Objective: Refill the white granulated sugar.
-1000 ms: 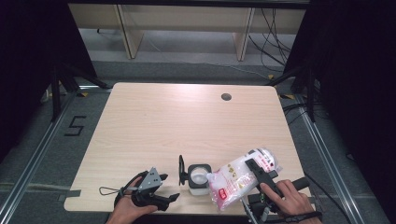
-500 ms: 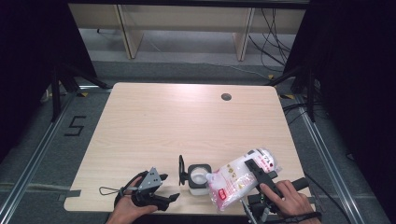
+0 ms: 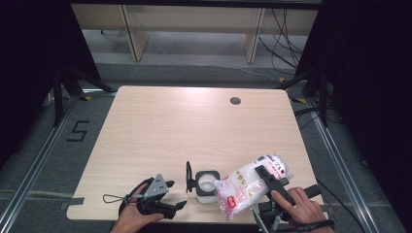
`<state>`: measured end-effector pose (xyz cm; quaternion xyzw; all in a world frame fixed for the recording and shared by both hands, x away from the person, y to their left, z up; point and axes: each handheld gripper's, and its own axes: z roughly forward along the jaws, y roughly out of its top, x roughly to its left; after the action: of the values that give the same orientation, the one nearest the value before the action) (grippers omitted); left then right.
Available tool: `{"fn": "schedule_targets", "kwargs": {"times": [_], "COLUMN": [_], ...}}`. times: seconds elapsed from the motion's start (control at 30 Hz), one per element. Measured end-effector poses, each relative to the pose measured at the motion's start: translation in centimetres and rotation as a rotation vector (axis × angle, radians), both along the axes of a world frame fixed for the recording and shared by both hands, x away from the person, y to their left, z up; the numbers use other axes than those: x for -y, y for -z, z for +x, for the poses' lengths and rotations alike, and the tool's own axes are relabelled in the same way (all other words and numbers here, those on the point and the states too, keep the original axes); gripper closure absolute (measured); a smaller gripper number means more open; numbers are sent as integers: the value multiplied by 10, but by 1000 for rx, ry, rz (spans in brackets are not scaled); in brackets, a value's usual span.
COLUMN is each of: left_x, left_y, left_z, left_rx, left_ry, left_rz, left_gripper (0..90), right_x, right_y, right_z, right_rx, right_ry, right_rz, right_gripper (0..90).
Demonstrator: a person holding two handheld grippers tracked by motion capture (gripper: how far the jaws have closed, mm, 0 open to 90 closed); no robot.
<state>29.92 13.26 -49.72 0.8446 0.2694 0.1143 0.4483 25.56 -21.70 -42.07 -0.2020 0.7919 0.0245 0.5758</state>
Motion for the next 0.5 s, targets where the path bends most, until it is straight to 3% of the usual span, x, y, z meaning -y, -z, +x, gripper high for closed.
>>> {"fn": "schedule_targets", "kwargs": {"times": [0.3, 0.5], "left_x": [0, 0], "left_y": [0, 0], "left_z": [0, 0], "left_rx": [1, 0], "left_ry": [-5, -6], "left_rz": [-1, -1], "left_gripper": [213, 213], "right_x": [0, 1], "right_y": [0, 0], "right_z": [0, -2], "right_rx": [-1, -12], "right_ry": [-3, 33], "right_rz": [7, 23], "right_gripper": [449, 449]}}
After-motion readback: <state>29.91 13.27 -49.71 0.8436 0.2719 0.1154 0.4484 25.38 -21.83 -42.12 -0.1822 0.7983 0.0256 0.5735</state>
